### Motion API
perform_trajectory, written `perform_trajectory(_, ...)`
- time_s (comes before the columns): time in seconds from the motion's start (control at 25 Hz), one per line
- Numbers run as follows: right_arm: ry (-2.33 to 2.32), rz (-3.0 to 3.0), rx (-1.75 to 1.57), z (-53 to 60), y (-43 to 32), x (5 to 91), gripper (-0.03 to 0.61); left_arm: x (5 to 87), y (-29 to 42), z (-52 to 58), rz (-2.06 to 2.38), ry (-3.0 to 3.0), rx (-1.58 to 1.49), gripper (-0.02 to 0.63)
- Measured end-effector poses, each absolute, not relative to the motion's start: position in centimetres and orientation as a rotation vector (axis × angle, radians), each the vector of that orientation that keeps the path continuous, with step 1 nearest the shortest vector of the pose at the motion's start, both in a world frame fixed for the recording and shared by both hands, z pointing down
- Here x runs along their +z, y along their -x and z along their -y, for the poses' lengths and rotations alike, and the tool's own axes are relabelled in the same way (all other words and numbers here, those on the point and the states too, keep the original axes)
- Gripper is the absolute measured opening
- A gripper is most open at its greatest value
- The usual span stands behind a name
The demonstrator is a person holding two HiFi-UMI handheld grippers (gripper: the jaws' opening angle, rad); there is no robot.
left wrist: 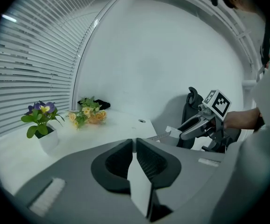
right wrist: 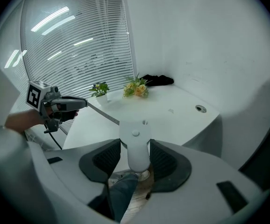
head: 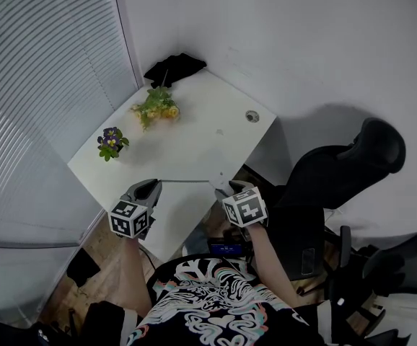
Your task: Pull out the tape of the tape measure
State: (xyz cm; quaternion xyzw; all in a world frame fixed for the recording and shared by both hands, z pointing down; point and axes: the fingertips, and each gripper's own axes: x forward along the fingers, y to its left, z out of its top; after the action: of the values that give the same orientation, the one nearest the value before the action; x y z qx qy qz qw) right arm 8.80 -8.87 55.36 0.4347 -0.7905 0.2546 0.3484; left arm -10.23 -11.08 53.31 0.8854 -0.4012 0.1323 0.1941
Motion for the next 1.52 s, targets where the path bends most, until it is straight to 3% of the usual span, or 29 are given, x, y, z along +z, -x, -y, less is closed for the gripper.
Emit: perform_trajectory(1.52, -1.252, 1.997, 0.628, 10.7, -11.2, 55.2, 0.173, 53.6, 16.9, 11.9, 1.340, -2.329, 0.309, 0.032)
